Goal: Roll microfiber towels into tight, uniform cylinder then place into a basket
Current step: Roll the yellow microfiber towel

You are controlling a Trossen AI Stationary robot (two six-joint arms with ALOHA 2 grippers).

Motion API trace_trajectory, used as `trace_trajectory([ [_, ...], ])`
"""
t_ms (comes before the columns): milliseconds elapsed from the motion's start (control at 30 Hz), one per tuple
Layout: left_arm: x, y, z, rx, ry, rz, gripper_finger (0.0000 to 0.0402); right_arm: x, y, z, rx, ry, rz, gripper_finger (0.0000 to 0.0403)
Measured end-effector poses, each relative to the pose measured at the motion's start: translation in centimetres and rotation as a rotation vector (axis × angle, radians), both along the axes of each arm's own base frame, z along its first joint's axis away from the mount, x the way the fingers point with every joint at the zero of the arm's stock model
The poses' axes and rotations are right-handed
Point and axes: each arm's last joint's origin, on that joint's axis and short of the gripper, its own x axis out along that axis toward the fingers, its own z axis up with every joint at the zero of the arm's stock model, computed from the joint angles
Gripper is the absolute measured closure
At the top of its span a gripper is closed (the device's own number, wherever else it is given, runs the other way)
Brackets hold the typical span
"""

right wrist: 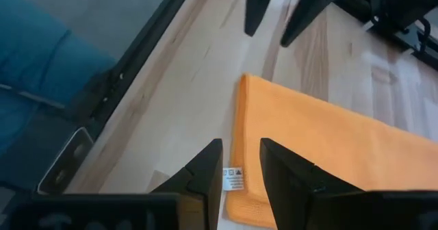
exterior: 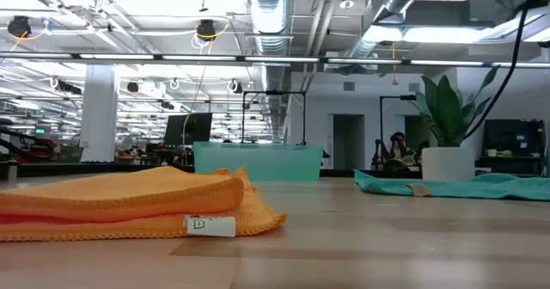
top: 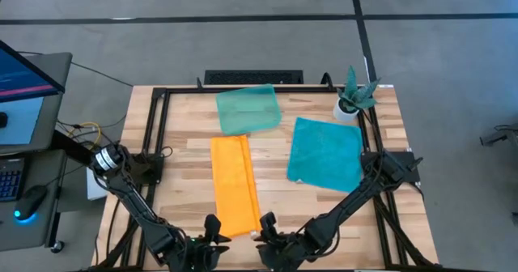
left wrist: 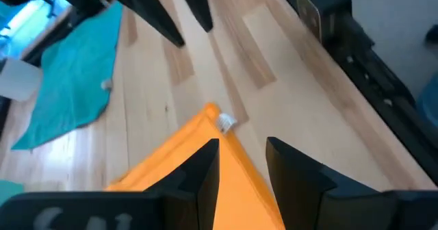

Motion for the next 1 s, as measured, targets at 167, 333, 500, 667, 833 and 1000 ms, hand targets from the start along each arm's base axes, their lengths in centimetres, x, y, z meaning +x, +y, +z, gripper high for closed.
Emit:
trace_trajectory([
  [167,0.3,0.6,-0.2,-0.017,0.019,0.053,0.0279,0.6,-0.7,0.0,0.036,0.015,-0.017,0.0281],
  [333,0.2,0.9,-0.4,-0.069,0.070,0.082,0.0242,1.0,-1.1,-0.6,0.042,0.047,0.004,0.0278],
  [500,0.5,1.1,-0.6,-0.151,0.124,0.111,0.0196,1.1,-1.0,-1.6,0.014,0.068,0.015,0.0262],
  [667,0.3,1.5,-1.4,-0.208,0.149,0.149,0.0177,1.5,-0.8,-2.9,0.013,0.083,0.043,0.0235],
  [833,-0.4,2.4,-3.1,-0.210,0.172,0.200,0.0176,2.2,-1.5,-4.2,-0.030,0.100,0.033,0.0209],
  [1000,-0.5,2.9,-4.1,-0.250,0.159,0.223,0.0176,3.1,-2.6,-5.7,-0.043,0.133,0.005,0.0193],
])
